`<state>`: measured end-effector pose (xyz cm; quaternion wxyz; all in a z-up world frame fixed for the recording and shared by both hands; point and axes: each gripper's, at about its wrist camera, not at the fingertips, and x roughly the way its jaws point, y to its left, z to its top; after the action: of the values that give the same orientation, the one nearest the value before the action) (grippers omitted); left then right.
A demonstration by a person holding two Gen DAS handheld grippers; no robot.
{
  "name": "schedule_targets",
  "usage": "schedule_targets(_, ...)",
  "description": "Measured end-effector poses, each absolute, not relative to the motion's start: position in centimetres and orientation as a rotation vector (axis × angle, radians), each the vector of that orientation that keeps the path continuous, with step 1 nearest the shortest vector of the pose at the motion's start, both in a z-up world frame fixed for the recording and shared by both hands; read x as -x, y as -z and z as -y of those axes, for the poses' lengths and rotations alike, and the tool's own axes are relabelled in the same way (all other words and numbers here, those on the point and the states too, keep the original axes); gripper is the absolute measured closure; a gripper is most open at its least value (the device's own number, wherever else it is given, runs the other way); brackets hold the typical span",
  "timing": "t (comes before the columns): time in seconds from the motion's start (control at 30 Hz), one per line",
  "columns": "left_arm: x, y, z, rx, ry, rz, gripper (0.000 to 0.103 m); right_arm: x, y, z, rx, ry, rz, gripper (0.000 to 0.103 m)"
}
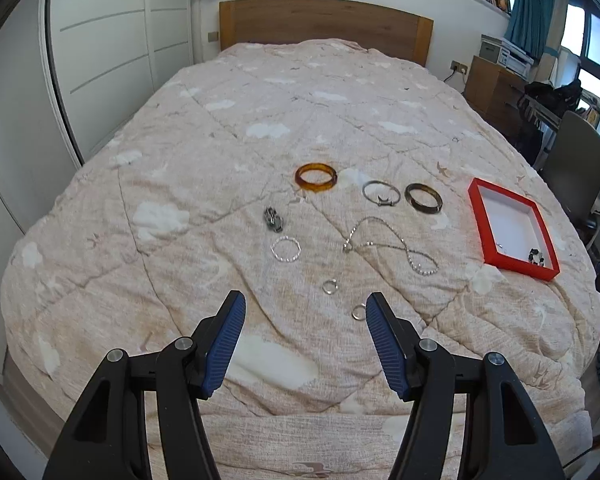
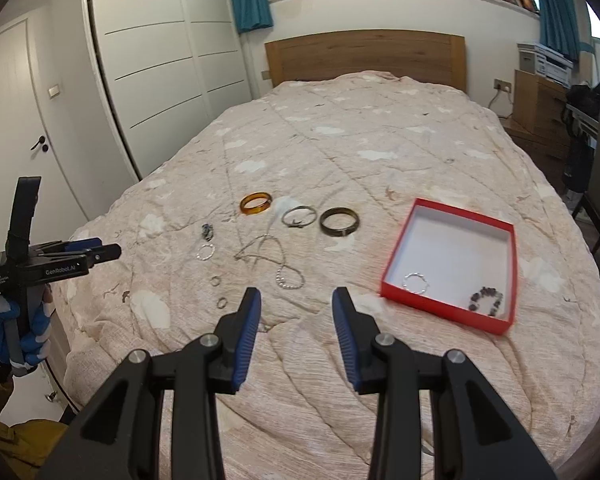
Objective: Organize jewelry
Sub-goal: 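Move both tools back toward the remaining jewelry, left tool over a small silver ring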
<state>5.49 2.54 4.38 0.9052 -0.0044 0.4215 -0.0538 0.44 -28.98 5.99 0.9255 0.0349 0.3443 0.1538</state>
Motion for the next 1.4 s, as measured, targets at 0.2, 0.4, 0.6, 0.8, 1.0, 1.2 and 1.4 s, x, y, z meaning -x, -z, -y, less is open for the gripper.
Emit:
schedule_targets(0.2,-5.9,-0.9,-2.4,0.039,0.121,-0.925,0.046,-1.4,-3.6,27.3,-0.075,-0.361,-0.750,0.067)
schedule_targets(0.4,-7.6,2.1,-2.2,0.040,0.135,-0.995,0.053,-2.8,-0.8,25.6,-0.073,-0.408,-0.804,0.067)
schedule_targets(0.6,-10.7,4.2,-1.8,0.039,0.147,-1.047,0.053,-5.2,1.6,23.6,-0.079,-0.493,-0.859,0.068)
schedule_targets(0.8,-13.8,6.0,-1.2,0.036,0.153,-1.087,0.053,-7.8,4.2,22.3,-0.081,-0.530,-0.913,0.068)
schedule_targets(1.0,-15.9,7.9,0.1,0.034,0.167,-1.123,0.054,-10.3,5.9,22.7,-0.077,-0.531,-0.946,0.068)
schedule_targets(1.2,-16.5,9.1,0.9,0.049,0.180,-1.149,0.055,-11.9,6.7,23.2,-0.080,-0.544,-0.954,0.068)
schedule_targets(1.4,-15.5,9.9,2.9,0.045,0.236,-1.180,0.055,-13.6,7.5,23.9,-0.086,-0.542,-0.955,0.068)
